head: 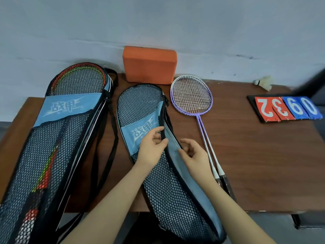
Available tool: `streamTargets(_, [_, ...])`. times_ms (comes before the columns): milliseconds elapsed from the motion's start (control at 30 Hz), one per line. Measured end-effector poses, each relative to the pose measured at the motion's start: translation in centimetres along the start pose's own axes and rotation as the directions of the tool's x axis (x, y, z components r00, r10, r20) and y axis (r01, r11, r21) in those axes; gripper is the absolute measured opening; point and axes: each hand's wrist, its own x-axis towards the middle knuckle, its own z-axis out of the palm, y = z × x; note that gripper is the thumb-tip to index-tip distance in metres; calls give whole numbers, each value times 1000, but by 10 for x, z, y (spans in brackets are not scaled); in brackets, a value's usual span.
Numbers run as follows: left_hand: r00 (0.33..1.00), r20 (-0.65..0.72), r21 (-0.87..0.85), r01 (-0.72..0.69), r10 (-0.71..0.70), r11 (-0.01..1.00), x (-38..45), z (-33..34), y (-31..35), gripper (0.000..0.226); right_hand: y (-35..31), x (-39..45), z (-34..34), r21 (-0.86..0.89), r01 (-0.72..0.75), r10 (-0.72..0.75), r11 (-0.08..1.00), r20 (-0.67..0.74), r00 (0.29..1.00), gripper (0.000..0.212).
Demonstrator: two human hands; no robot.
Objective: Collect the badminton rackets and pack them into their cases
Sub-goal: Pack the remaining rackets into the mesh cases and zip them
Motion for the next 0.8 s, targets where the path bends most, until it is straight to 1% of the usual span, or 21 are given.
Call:
streamTargets(67, [998,21,139,-67,64,988,-2,-9,0,37,4,-1,-2,-59,11,-12,998,-20,1000,34])
streamTargets(133, [992,46,368,-128,119,921,-4,-18,-3,40,5,0,-5,-166,49,-53,985,-21,998,36])
streamTargets(167, [991,45,469,-129,122,874,-5,-23,-6,42,5,1,-6,-242,78,-86,967,-26,996,37])
streamTargets(200, [994,35,534,-109,107,839,-7,-26,-10,45,5,1,-6,-320,101,-117,942,-33,993,38])
streamTargets(267, [997,27,586,-74,72,807,-11,-29,-17,49,5,2,-3,-431,104,-139,897,-51,989,40])
streamTargets(333, [996,41,591,-91,83,801,-13,-28,-21,51,3,1,3,-452,87,-127,888,-57,990,41])
streamTargets(400, [990,49,564,-137,133,815,-11,-26,-22,53,2,2,10,-418,100,-128,903,-38,991,44])
streamTargets(500, [974,78,478,-223,212,850,-7,-25,-18,57,1,6,14,-290,148,-146,946,31,989,55])
streamTargets(600, [936,140,401,-351,322,846,-5,-29,-13,53,1,8,14,-160,174,-153,972,134,979,61])
streamTargets(633, [931,144,387,-364,335,847,-5,-30,-10,50,1,9,15,-124,168,-149,978,148,978,62])
streamTargets(700, [938,123,366,-347,324,864,-4,-33,-5,46,-1,12,19,-74,162,-149,984,152,977,61])
streamTargets(800, [950,58,318,-310,307,896,-3,-36,1,44,-3,22,22,-120,213,-191,970,178,965,55])
